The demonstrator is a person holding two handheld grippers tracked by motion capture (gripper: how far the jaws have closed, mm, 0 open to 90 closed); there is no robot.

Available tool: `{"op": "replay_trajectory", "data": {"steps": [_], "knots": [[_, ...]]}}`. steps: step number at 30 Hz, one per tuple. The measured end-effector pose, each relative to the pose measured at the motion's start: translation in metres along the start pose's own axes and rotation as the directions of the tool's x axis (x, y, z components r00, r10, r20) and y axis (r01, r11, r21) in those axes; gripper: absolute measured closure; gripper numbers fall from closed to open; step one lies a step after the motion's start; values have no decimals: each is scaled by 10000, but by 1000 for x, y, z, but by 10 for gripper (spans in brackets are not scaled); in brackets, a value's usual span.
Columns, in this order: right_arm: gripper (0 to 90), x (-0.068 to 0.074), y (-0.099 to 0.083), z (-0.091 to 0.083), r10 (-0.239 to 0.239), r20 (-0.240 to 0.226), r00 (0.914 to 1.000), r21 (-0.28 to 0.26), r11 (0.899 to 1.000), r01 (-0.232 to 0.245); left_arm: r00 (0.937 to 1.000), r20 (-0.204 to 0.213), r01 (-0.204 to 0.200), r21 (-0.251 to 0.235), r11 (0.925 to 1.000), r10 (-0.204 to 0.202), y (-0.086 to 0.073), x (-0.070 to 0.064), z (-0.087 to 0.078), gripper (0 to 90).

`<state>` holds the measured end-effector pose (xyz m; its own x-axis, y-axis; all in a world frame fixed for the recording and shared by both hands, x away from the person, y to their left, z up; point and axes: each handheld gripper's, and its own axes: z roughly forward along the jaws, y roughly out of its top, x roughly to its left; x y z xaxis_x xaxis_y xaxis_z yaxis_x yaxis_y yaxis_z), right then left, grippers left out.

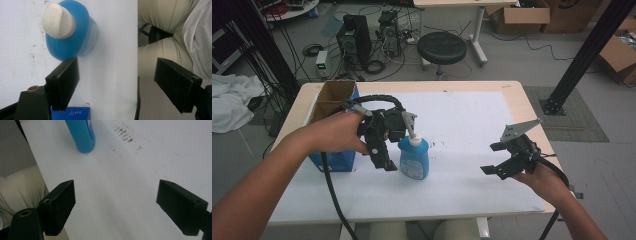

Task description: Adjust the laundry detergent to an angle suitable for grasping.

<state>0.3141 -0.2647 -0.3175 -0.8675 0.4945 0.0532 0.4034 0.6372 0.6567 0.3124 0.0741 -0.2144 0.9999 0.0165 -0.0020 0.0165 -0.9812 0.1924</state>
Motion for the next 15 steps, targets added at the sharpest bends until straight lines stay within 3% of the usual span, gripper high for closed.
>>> {"op": "replay_trajectory", "data": {"steps": [15], "knots": [[153, 23, 8, 26, -54, -84, 10000, -1152, 9933, 44, 10000, 7, -10, -38, 10000, 10, 0, 0, 2, 211]]}}
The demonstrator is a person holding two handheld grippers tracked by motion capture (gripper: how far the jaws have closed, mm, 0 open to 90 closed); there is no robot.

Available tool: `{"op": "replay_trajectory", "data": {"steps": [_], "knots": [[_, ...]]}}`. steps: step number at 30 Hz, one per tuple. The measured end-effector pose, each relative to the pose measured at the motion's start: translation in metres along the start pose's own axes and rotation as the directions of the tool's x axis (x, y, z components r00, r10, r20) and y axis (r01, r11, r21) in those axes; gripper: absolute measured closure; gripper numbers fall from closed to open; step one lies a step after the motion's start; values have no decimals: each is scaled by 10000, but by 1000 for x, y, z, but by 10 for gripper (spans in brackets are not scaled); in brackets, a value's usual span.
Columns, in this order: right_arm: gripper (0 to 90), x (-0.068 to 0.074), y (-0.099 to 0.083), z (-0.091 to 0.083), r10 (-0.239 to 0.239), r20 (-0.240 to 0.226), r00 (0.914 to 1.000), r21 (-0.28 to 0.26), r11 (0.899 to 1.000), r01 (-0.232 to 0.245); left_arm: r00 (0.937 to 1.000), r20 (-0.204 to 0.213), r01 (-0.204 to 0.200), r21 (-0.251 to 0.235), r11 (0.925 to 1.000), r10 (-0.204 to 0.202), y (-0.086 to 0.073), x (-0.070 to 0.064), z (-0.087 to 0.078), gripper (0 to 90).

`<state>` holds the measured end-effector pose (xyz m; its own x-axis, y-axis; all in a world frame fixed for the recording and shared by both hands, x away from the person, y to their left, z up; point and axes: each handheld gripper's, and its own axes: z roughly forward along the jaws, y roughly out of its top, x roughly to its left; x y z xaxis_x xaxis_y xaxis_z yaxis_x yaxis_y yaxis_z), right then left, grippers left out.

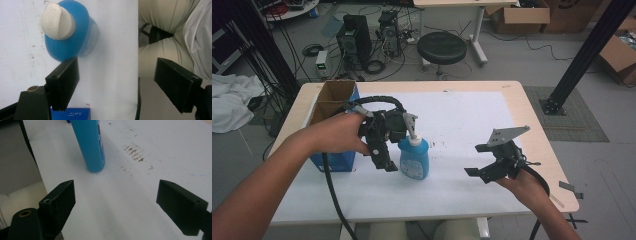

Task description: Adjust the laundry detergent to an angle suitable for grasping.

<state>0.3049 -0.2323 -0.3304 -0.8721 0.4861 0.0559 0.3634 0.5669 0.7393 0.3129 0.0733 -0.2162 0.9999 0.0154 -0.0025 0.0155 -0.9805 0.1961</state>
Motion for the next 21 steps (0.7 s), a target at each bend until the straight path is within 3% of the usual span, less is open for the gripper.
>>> {"op": "replay_trajectory", "data": {"steps": [7, 21], "knots": [[153, 9, -5, 14, -62, -97, 9999, -337, 9994, 59, 10000, -5, 14, 15, 10000, -14, 0, 1, 1, 210], [152, 11, -7, 29, 88, 62, 9999, -1416, 9899, -78, 10000, -28, 19, 14, 10000, -19, -2, 0, 0, 210]]}}
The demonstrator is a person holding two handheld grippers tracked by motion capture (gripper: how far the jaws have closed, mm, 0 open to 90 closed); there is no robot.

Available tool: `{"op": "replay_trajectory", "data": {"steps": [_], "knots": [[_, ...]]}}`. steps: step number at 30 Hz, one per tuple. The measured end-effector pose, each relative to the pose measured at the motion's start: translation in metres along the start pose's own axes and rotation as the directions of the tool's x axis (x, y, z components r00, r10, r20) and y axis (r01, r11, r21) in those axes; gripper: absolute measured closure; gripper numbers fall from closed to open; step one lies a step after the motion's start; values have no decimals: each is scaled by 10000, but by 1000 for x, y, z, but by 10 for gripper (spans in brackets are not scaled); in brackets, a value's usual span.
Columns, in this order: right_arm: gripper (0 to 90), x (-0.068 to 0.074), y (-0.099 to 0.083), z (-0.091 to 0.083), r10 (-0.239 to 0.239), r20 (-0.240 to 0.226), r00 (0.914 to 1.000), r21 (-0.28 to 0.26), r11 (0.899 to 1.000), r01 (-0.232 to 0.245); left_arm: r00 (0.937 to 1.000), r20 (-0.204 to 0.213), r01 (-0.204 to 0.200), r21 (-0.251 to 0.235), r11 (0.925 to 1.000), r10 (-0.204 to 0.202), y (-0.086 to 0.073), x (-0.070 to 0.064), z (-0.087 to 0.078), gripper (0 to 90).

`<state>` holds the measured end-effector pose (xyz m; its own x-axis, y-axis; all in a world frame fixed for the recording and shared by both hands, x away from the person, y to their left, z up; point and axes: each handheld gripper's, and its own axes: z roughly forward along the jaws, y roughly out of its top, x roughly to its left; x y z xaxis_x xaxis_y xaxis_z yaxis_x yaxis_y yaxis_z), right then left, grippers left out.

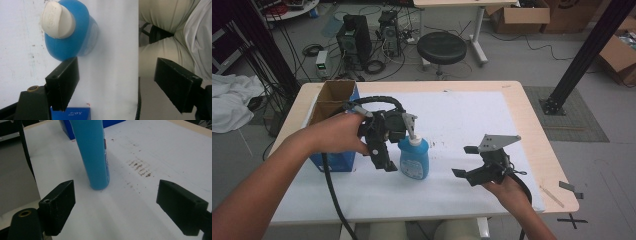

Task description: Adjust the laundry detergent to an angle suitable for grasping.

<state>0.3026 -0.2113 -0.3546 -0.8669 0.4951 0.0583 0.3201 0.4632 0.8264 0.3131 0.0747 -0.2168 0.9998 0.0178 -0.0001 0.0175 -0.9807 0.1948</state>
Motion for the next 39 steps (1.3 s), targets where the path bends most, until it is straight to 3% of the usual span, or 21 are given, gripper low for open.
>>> {"op": "replay_trajectory", "data": {"steps": [18, 39], "knots": [[150, 6, 13, 28, -77, -33, 10000, -676, 9977, 74, 9999, -19, 137, -44, 9999, -138, -6, 1, -1, 208], [150, 18, 18, 69, -226, -299, 9993, -981, 9950, 195, 9999, 7, 169, -34, 9999, -169, -8, 3, 0, 209]]}}
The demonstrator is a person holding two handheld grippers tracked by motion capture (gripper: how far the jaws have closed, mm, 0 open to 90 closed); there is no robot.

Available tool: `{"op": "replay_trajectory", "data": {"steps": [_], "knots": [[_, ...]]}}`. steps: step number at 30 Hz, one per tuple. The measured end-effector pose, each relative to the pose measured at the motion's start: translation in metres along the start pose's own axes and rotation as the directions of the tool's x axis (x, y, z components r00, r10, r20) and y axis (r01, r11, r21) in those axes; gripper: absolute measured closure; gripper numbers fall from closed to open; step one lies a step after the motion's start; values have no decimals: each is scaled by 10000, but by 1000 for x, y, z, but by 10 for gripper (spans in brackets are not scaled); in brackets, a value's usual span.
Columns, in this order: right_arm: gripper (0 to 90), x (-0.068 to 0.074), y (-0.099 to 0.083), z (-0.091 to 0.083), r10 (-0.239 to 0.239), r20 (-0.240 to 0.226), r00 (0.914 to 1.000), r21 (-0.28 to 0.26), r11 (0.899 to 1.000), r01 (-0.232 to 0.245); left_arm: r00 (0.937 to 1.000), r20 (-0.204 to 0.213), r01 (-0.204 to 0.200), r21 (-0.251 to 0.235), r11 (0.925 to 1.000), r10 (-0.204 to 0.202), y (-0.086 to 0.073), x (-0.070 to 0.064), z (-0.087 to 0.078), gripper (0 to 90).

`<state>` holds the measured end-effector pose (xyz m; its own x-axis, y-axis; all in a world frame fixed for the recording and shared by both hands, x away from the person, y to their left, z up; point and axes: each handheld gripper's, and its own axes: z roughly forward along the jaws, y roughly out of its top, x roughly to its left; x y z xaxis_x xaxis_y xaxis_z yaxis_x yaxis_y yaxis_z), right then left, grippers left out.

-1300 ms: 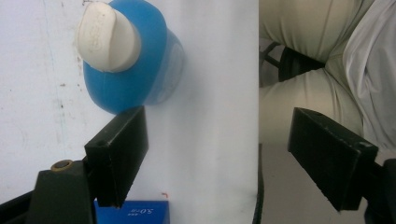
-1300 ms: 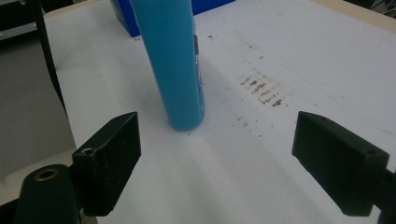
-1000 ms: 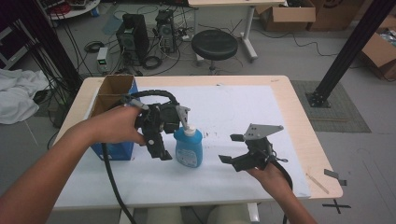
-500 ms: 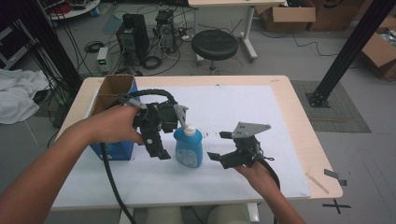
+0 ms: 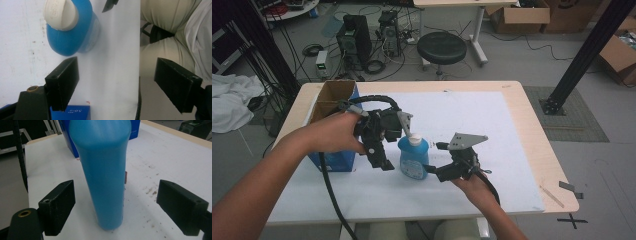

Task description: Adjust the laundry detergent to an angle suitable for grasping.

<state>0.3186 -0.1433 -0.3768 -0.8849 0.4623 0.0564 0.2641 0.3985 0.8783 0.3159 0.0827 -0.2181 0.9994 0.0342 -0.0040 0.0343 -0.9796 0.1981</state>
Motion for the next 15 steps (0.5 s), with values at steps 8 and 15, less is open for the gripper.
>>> {"op": "replay_trajectory", "data": {"steps": [8, 15], "knots": [[149, 3, 1, 13, 23, 24, 10000, -92, 10000, -23, 10000, 11, 34, -17, 10000, -34, 0, 0, 0, 209], [149, 5, 3, 25, 47, -17, 10000, -254, 9997, -47, 10000, 20, 78, -23, 10000, -78, -2, 1, 1, 209]]}}
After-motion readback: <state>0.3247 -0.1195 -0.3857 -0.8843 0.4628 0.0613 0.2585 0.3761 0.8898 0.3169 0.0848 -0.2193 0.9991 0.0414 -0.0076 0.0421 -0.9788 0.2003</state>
